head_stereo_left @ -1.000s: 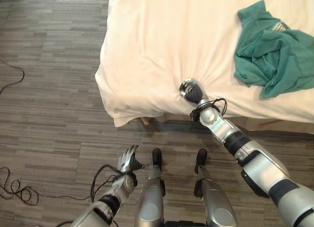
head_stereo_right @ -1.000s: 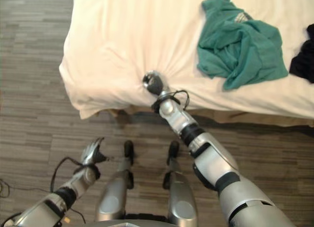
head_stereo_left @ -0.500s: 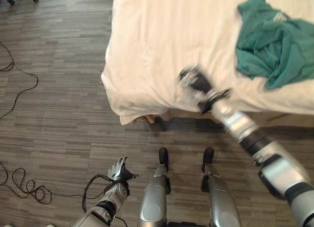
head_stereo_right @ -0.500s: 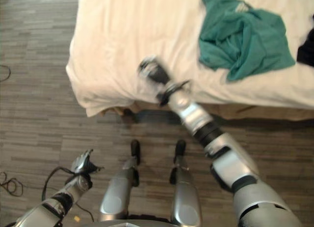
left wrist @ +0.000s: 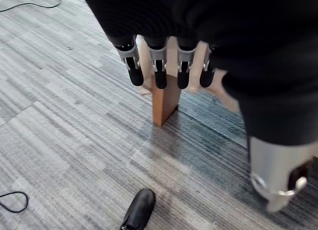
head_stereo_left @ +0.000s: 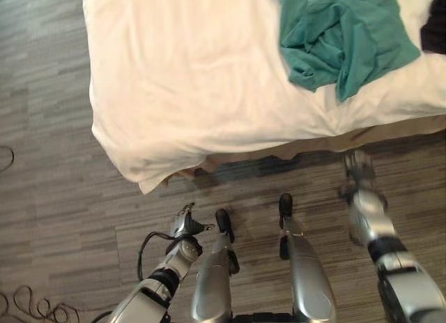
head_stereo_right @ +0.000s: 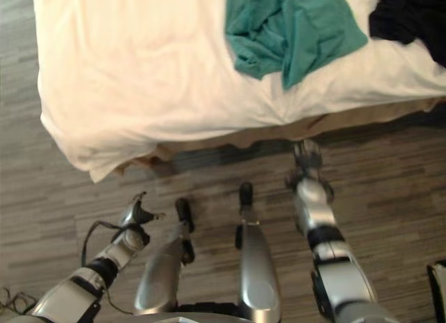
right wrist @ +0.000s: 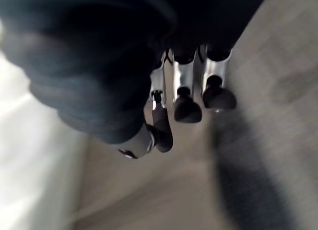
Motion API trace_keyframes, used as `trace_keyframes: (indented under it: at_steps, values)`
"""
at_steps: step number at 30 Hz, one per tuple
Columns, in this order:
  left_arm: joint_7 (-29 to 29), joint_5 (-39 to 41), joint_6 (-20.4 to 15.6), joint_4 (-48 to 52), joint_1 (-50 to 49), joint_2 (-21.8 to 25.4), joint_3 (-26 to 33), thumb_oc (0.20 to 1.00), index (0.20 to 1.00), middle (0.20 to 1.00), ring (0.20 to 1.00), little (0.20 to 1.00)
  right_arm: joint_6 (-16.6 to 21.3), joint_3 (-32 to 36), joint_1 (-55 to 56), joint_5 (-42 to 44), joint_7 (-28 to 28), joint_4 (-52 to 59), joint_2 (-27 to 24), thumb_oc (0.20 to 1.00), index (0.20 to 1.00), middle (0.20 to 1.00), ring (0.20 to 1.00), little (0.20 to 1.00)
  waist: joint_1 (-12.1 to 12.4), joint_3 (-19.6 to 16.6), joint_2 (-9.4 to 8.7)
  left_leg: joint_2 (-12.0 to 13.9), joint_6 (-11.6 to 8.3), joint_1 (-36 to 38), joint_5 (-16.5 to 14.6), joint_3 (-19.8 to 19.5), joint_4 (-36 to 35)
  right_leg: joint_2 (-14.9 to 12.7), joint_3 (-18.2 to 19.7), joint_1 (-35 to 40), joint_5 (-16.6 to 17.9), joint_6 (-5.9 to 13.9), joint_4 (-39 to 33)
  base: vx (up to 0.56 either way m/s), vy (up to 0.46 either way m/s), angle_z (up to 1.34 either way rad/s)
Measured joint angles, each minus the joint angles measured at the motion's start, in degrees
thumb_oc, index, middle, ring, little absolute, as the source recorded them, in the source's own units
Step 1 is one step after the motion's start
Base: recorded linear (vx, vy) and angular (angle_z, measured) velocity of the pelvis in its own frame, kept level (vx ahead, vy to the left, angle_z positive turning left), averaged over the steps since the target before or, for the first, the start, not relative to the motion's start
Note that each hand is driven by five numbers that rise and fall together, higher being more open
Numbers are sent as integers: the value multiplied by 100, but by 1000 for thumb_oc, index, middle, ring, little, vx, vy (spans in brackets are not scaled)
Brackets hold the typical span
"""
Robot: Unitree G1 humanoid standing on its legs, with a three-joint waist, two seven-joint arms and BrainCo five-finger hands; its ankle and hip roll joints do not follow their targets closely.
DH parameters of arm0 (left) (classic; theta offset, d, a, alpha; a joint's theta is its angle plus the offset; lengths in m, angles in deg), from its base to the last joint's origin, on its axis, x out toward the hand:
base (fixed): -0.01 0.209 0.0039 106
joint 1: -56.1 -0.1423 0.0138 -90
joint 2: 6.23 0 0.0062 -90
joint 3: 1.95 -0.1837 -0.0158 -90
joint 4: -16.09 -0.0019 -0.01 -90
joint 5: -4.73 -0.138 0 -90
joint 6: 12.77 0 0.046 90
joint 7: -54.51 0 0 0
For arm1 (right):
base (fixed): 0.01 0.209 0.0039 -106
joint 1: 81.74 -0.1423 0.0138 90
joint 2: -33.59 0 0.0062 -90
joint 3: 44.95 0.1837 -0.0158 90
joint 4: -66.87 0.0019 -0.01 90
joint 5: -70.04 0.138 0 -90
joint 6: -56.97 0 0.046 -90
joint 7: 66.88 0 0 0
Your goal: Tidy up the quilt and then pick up the clothes from the bed and put them into the laundry hamper.
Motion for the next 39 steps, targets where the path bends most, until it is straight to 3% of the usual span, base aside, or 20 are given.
trace_keyframes:
  at_steps: [2,4,5,6,8,10,11,12,15,16,18,20,21,22,24,26,29,31,36,39]
  values:
    - [-27,-6,16,-297,-202,-25,34,1000,1000,1000,1000,1000,-12,430,795,94,10,-570,267,1000,1000,1000,1000,1000,-245,-30,-78,-39,42,501,-205,562,-26,-131,-544,195,-295,-19,-78,249,144,-151]
    - [-135,-17,190,-319,-564,15,62,1000,1000,1000,1000,1000,-224,296,944,-38,27,-1142,225,1000,1000,1000,1000,1000,-246,-102,-67,466,-52,961,-499,1863,255,-603,-2366,42,-616,-144,825,384,-86,-320]
    - [-238,-110,210,-558,-826,196,68,1000,1000,1000,1000,1000,-421,74,1046,-379,40,-1698,436,1000,1000,1000,1000,1000,47,-410,-372,625,-107,1448,-579,2574,381,-755,-3804,280,-758,-464,1139,226,-226,-296]
    - [-268,-134,240,-646,-1048,219,226,1000,1000,1000,1000,1000,-383,-196,1367,-565,75,-1657,515,1000,1000,1000,1000,1000,29,-710,-427,641,-106,1488,-616,2532,491,-783,-3784,361,-821,-488,1087,394,-357,-292]
    - [-356,-330,225,-1069,-1211,231,403,1000,1000,1000,1000,1000,-514,-396,1840,-896,165,-1959,531,1000,1000,1000,1000,1000,-167,-1175,-414,903,-123,1979,-962,2447,748,-242,-3220,794,-983,-654,943,452,-348,-156]
    - [-373,-374,178,-1284,-1276,285,741,1000,1000,1000,1000,1000,-637,-546,1859,-1326,233,-2211,659,1000,1000,1000,1000,1000,-92,-1365,-612,1336,-151,1839,-809,2018,2239,292,-2360,921,-1151,-780,625,432,-297,-229]
    - [-376,-370,222,-1375,-1368,360,783,1000,1000,1000,1000,1000,-706,-828,1803,-1569,264,-2241,683,1000,1000,1000,1000,1000,219,-1510,-755,1709,-211,1292,-189,1226,3871,523,-1656,1006,-1037,-1012,439,185,0,-273]
    - [-385,-354,230,-1333,-1509,303,928,1000,1000,1000,1000,1000,-719,-1016,1792,-1731,268,-2058,624,1000,1000,1000,1000,1000,235,-1595,-734,1716,-441,800,-318,497,4507,635,-1480,1185,-843,-1068,166,263,70,-236]
    - [-344,-286,42,-1036,-1480,96,956,1000,1000,1000,1000,1000,-707,-1327,1414,-2023,261,-1869,572,1000,1000,1000,1000,1000,556,-1583,-901,214,-404,-231,-1281,-1659,4507,617,-286,1469,-697,-1021,-94,339,146,-204]
    - [-316,-234,28,-1045,-1469,83,892,1000,1000,1000,1000,1000,-693,-1436,1242,-2191,279,-1858,580,1000,1000,1000,1000,1000,742,-1572,-937,-143,-175,-290,-1451,-2115,3932,580,284,1627,-735,-969,-182,428,184,-215]
    - [-251,-234,-39,-978,-1447,56,894,1000,1000,1000,1000,1000,-619,-1463,1182,-2227,278,-1723,601,1000,1000,1000,1000,1000,930,-1561,-908,-193,-223,-396,-1236,-2053,3004,619,565,1871,-646,-870,-374,441,202,-158]
    - [-252,-231,-122,-867,-1271,6,662,1000,1000,1000,1000,1000,-654,-2163,1318,-2434,277,-1645,443,1000,1000,1000,1000,1000,781,-1654,-530,-352,-138,-984,-880,-2253,2058,639,703,2489,-906,-816,-767,616,284,-55]
    - [-252,-232,-188,-933,-1260,-52,635,1000,1000,1000,1000,1000,-590,-2074,1416,-2499,341,-1857,444,1000,1000,1000,1000,1000,893,-1676,-524,-316,-284,-819,-726,-2152,1049,640,741,2532,-982,-803,-710,379,91,-70]
    - [-250,-232,-193,-933,-1291,-90,670,1000,1000,1000,1000,1000,-623,-2056,1458,-2562,361,-2043,455,1000,1000,1000,1000,1000,987,-1697,-447,-310,-291,-820,-626,-1994,831,661,847,2631,-965,-703,-698,722,226,-106]
    - [-399,-256,-175,-1120,-1359,-102,644,1000,1000,1000,1000,1000,-645,-1987,1647,-2663,417,-2208,523,1000,1000,1000,1000,1000,1058,-1748,-438,-437,128,-824,-658,-1697,1604,522,1080,2988,-1487,-542,-550,671,241,-121]
    - [-446,-264,-22,-1238,-1649,-161,614,1000,1000,1000,1000,1000,-704,-1905,1667,-2841,499,-2180,611,1000,1000,1000,1000,1000,1073,-1727,-572,-466,314,-446,-686,-1390,1720,379,691,2118,-2121,228,1960,291,121,-125]
    - [-540,-349,-24,-1450,-1711,-31,241,1000,1000,1000,1000,1000,-790,-1786,1774,-2895,509,-1964,851,1000,1000,1000,1000,1000,662,-1703,-801,-775,378,289,-660,-1386,833,115,-66,594,-1931,303,4606,443,142,-14]
    - [-626,-357,-23,-1459,-1757,-44,103,1000,1000,1000,1000,1000,-795,-1561,1702,-2893,467,-1980,1041,1000,1000,1000,1000,1000,641,-1676,-777,-748,407,531,-466,-1457,457,25,-638,385,-2008,211,4080,583,4,0]
    - [-750,-651,-3,-1566,-1772,-109,57,1000,1000,1000,1000,1000,-753,-1367,1463,-2874,493,-1907,1016,1000,1000,1000,1000,1000,344,-1542,-694,-878,732,910,-609,-1646,233,460,-314,598,-1757,267,471,658,-83,42]
    - [-743,-764,7,-1478,-1860,-146,43,1000,1000,1000,1000,1000,-747,-1182,1394,-2876,494,-1944,1014,1000,1000,1000,1000,1000,340,-1533,-550,-901,858,1294,-753,-1456,134,258,-653,610,-1404,108,255,608,-126,19]
